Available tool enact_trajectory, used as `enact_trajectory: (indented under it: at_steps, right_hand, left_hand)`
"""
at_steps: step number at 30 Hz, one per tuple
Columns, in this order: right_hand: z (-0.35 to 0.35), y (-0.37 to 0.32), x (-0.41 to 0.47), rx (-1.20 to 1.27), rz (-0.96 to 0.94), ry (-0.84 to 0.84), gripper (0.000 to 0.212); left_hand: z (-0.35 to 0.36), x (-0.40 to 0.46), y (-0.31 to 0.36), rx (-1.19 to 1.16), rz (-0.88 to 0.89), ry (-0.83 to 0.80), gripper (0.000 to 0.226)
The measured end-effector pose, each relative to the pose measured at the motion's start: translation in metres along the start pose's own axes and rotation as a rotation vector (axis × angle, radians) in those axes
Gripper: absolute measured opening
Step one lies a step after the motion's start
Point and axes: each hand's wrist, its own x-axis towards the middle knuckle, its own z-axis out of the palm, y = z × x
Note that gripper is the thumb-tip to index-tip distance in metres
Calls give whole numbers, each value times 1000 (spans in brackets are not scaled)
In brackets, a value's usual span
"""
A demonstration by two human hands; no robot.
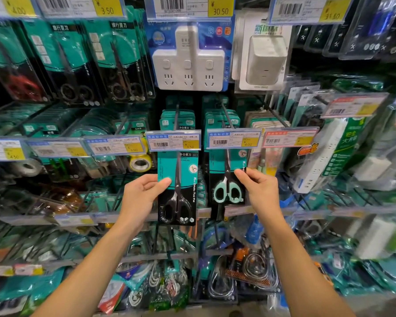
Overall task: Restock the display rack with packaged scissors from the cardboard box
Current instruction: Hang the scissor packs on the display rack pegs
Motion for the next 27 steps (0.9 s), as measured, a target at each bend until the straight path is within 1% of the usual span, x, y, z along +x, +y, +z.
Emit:
enact_trajectory:
  at_steps: [2,5,7,9,10,13,16,18,19,21,24,27]
  right_hand:
    - [1,2,6,-37,2,11,20]
    - [3,5,15,-93,17,31,15]
    - [7,10,21,-102,17,61,12]
    - [12,13,27,-116,10,116,15]
    - [15,14,30,-116,11,138,18]
    - [23,17,40,-112,31,148,38]
    - [32,20,49,-174,26,183,44]
    - [37,19,52,-228,28,214,42]
    - [38,19,53,-235,32,226,37]
    - [40,20,56,-241,46,240,18]
    - [41,20,59,-231,70,241,18]
    - [43,20,60,-270,93,231,31]
  left_hand:
    - [3,1,0,6,4,-14,14]
    - [6,5,1,4,8,-31,16]
    - [7,8,2,11,32,-35,12]
    - [8,12,3,25,54,-30,7]
    - [9,13,4,31,59,-29,5]
    - [12,19,6,53,83,-23,6]
    - [13,24,8,64,110,-19,10]
    - [12,28,8,68,118,-17,10]
    - [11,29,7,76,124,-15,10]
    - [9,30,5,90,133,-7,11]
    - [6,30,2,75,137,-15,11]
    - [2,28,0,69,137,-5,12]
